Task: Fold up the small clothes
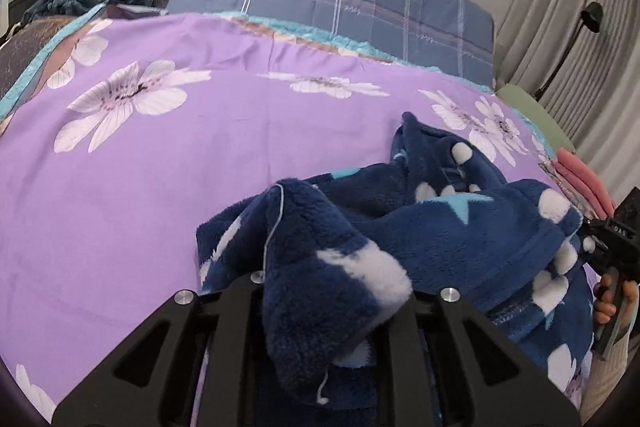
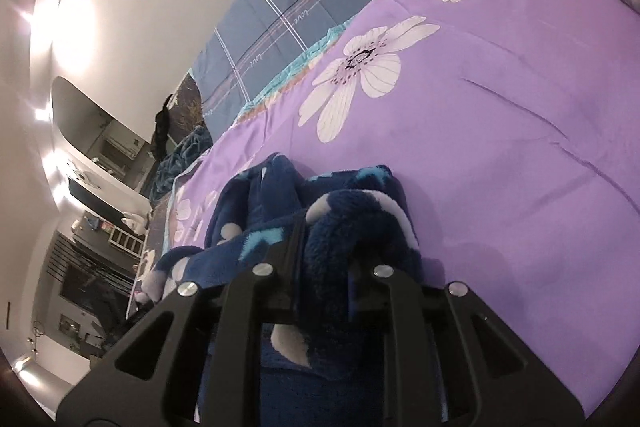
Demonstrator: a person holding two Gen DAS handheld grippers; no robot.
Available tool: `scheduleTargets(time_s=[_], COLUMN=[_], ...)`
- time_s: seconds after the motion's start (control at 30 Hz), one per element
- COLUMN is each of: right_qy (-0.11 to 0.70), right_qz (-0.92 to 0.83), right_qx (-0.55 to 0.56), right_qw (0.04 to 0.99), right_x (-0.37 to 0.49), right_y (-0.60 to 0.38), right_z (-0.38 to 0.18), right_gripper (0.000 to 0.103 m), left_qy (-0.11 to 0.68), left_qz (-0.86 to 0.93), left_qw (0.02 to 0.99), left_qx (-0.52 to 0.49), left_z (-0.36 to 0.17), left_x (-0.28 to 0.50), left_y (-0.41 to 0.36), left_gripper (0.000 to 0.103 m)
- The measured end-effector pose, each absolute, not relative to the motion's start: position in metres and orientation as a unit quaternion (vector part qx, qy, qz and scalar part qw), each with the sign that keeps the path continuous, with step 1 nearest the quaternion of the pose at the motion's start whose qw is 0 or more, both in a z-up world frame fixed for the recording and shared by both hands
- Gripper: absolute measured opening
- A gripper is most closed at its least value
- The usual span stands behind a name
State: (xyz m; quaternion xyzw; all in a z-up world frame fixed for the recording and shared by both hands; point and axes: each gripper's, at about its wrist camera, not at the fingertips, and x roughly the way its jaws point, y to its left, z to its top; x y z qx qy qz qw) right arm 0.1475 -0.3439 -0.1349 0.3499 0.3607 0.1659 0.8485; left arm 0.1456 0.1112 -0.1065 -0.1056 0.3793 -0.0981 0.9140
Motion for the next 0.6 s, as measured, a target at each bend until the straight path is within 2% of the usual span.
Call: scheduleTargets(time_s=[0.1,0.17,0.23,0.6], right_qy=[0.362,0.359,0.353,0.37], right_qz=[0.172,0.178,0.189,0.218], right_qx=[0.338,0.331,0.317,0.302], right_qw=[0.851,0.854,0.86,0.851], right_x=[0.143,0.139,0.132,0.127], right_y=[-0.343,-0.34,-0.334,-0.319], right_z=[-0.13,-0.125,-0.118,-0.109], right_gripper=[0.029,0.043,0.046,0.049], left_qy=[0.376,0.374,0.369,0.385], left_qz=[-0.106,-0.107,-0.11,-0.142], left_qw=[0.915,0.915,0.917,0.898], left_qx=[-0.104,-0.103,-0.1,-0.159], left_z=[-0.102,-0.099,-0.094,-0.086], left_x=[0.143,0.139,0.132,0.114], left_y=[0.113,0.113,0.111,0.122], left_gripper=[0.02,0.021,0.023,0.034])
